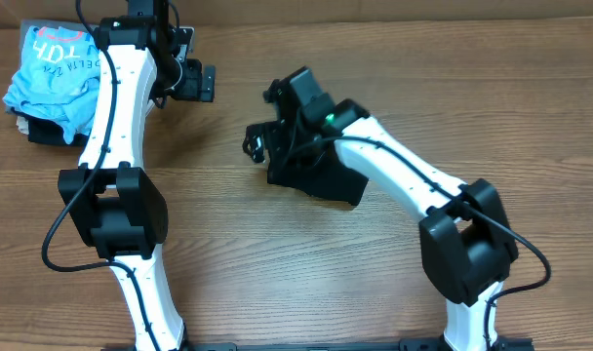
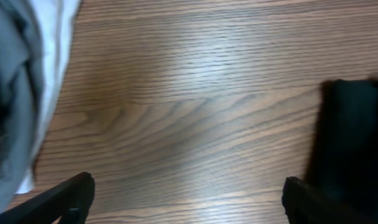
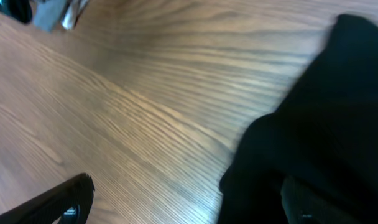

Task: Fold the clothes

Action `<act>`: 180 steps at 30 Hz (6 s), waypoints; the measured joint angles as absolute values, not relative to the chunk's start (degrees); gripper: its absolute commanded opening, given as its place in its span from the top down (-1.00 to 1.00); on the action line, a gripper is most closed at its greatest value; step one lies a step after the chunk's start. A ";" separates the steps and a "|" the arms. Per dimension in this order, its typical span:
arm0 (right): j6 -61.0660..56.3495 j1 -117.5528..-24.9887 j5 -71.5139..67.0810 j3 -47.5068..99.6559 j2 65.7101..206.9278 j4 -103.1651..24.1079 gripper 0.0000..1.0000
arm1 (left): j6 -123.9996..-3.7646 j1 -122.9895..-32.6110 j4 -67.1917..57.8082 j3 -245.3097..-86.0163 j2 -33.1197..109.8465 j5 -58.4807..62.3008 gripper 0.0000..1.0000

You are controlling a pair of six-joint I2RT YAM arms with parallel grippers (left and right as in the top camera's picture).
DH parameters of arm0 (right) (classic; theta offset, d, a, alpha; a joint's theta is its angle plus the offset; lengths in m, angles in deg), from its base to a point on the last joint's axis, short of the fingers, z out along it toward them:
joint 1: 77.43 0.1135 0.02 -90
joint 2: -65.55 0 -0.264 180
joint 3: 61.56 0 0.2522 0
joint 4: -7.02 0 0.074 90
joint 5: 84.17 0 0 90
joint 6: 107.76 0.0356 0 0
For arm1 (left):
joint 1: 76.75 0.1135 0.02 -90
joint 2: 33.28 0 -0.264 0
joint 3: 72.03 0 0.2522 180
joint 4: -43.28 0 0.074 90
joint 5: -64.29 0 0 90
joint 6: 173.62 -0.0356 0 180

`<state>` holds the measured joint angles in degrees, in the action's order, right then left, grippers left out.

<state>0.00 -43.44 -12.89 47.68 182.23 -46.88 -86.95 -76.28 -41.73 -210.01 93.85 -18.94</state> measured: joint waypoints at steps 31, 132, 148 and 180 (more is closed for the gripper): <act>-9.51 -72.57 -13.27 60.93 167.45 -77.96 -1.00 | -101.20 -91.78 -29.12 -195.52 101.41 -0.28 -0.99; -10.29 -72.57 -11.41 60.93 167.45 -81.75 -1.00 | -62.23 -33.59 -38.08 -225.75 102.07 5.65 0.80; -10.29 -72.57 -11.82 60.93 167.45 -82.84 -1.00 | -61.62 -41.92 -22.82 -228.92 102.07 9.87 0.92; -10.31 -72.57 -11.95 60.93 167.45 -83.84 -1.00 | -60.79 -47.08 -30.54 -231.87 102.07 2.87 -0.96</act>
